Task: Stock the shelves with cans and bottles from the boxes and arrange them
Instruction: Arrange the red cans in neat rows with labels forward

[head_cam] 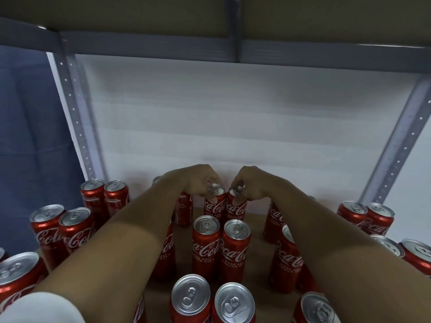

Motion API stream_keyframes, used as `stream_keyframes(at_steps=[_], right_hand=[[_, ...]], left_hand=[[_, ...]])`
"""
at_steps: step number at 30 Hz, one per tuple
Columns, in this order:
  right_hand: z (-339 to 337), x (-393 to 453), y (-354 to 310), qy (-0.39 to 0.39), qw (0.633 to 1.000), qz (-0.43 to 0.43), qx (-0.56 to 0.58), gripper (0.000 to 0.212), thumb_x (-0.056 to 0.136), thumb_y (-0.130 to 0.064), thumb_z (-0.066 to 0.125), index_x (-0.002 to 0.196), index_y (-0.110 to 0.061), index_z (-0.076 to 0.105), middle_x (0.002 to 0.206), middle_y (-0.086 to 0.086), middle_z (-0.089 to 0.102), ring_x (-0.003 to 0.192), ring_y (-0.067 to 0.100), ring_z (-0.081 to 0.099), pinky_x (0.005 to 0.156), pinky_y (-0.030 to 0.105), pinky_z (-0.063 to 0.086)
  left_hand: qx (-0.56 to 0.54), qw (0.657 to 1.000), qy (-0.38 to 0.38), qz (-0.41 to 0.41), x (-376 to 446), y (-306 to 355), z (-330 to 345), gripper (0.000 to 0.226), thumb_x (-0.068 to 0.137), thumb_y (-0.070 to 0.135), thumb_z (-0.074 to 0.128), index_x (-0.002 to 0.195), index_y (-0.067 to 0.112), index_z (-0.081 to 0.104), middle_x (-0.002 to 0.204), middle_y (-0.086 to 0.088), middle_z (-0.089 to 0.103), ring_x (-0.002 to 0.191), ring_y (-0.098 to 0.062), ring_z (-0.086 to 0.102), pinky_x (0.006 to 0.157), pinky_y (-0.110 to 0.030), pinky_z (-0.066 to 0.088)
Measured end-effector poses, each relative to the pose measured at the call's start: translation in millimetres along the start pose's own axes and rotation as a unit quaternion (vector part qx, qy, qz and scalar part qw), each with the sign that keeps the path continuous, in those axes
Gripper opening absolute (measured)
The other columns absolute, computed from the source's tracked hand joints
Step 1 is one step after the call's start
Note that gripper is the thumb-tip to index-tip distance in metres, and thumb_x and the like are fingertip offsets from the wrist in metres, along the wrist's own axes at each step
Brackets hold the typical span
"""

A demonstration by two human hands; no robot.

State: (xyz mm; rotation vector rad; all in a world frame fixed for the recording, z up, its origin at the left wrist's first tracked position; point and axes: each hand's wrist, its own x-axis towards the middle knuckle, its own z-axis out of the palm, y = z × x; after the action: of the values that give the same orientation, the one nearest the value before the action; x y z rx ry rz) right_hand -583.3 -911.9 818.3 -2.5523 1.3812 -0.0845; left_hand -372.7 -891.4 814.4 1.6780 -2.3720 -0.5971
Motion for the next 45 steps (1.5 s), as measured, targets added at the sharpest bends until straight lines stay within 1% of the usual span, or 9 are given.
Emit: stream_keyframes(at_steps=[4, 20, 25, 28, 30, 37, 40, 43, 45], right_hand=[[-1, -2, -2, -0.003, 1.0, -0.009, -0.005, 0.048, 0.076, -0.031, 0.087, 0.118, -0.015, 0.074, 0.106, 0.003, 0.071, 0.075, 0.012, 0.058, 0.068, 0.026, 0.044], [4, -3, -6, 0.022, 1.0, -0.013, -0.001, 0.047, 0.079, -0.048, 0.08, 0.107, -0.012, 0.069, 0.108, 0.003, 0.066, 0.099, 0.015, 0.062, 0.077, 0.024, 0.045], [-3, 5, -37, 0.063, 0.997, -0.024, 0.04, 0.074, 0.083, -0.053, 0.075, 0.139, -0.009, 0.056, 0.14, 0.009, 0.058, 0.127, 0.025, 0.056, 0.099, 0.035, 0.048], [-4, 17, -60, 0.072, 0.996, -0.026, 0.035, 0.033, 0.084, -0.047, 0.077, 0.099, -0.019, 0.069, 0.103, -0.003, 0.065, 0.106, 0.019, 0.06, 0.085, 0.03, 0.044], [-2, 25, -78, 0.072, 0.996, -0.02, 0.044, 0.033, 0.083, -0.045, 0.078, 0.074, -0.019, 0.062, 0.084, -0.003, 0.061, 0.086, 0.019, 0.06, 0.074, 0.029, 0.041], [21, 57, -126, 0.062, 0.995, 0.057, 0.05, 0.076, 0.077, -0.055, 0.08, 0.128, -0.002, 0.062, 0.125, 0.014, 0.064, 0.112, 0.028, 0.062, 0.095, 0.039, 0.054], [28, 66, -133, 0.061, 0.995, 0.076, 0.035, 0.067, 0.076, -0.051, 0.082, 0.117, -0.001, 0.065, 0.112, 0.014, 0.067, 0.102, 0.028, 0.065, 0.085, 0.039, 0.057], [31, 71, -134, 0.076, 0.994, 0.083, 0.006, 0.044, 0.078, -0.046, 0.082, 0.082, -0.005, 0.065, 0.076, 0.006, 0.061, 0.076, 0.023, 0.061, 0.06, 0.029, 0.046], [32, 74, -133, 0.075, 0.994, 0.072, -0.016, 0.034, 0.084, -0.035, 0.077, 0.076, -0.005, 0.063, 0.072, 0.007, 0.06, 0.073, 0.023, 0.058, 0.062, 0.031, 0.044]], left_hand=[[-0.001, 1.0, 0.007, -0.005, -3, 3, 2, 0.054, 0.077, 0.026, 0.09, 0.127, 0.027, 0.07, 0.129, 0.008, 0.069, 0.126, -0.015, 0.059, 0.11, -0.048, 0.046], [0.011, 0.999, 0.005, -0.048, -18, 17, 6, 0.07, 0.085, 0.027, 0.083, 0.147, 0.021, 0.052, 0.139, 0.003, 0.06, 0.135, -0.021, 0.052, 0.107, -0.037, 0.042], [0.021, 0.998, 0.011, -0.06, -31, -11, -19, 0.078, 0.088, 0.021, 0.079, 0.156, 0.018, 0.04, 0.159, 0.0, 0.045, 0.144, -0.016, 0.044, 0.119, -0.042, 0.037], [0.061, 0.996, 0.021, -0.06, -41, -36, -37, 0.069, 0.091, 0.027, 0.076, 0.153, 0.018, 0.045, 0.157, -0.001, 0.048, 0.142, -0.018, 0.047, 0.118, -0.043, 0.039], [0.076, 0.995, 0.019, -0.064, -47, -55, -47, 0.068, 0.091, 0.027, 0.076, 0.151, 0.014, 0.048, 0.154, -0.003, 0.05, 0.139, -0.021, 0.049, 0.116, -0.042, 0.04], [0.136, 0.988, 0.04, -0.061, -50, -108, -55, 0.06, 0.082, 0.051, 0.081, 0.127, 0.013, 0.07, 0.127, -0.005, 0.07, 0.115, -0.023, 0.064, 0.094, -0.034, 0.052], [0.141, 0.988, 0.051, -0.045, -47, -112, -52, 0.052, 0.075, 0.051, 0.086, 0.107, 0.012, 0.077, 0.107, -0.007, 0.074, 0.1, -0.026, 0.069, 0.088, -0.042, 0.058], [0.145, 0.988, 0.042, -0.029, -46, -112, -56, 0.046, 0.074, 0.045, 0.088, 0.107, 0.014, 0.077, 0.108, -0.005, 0.073, 0.101, -0.023, 0.068, 0.089, -0.043, 0.059], [0.14, 0.989, 0.033, -0.017, -45, -113, -58, 0.045, 0.074, 0.037, 0.09, 0.112, 0.016, 0.077, 0.113, -0.003, 0.072, 0.106, -0.022, 0.067, 0.092, -0.043, 0.058]])
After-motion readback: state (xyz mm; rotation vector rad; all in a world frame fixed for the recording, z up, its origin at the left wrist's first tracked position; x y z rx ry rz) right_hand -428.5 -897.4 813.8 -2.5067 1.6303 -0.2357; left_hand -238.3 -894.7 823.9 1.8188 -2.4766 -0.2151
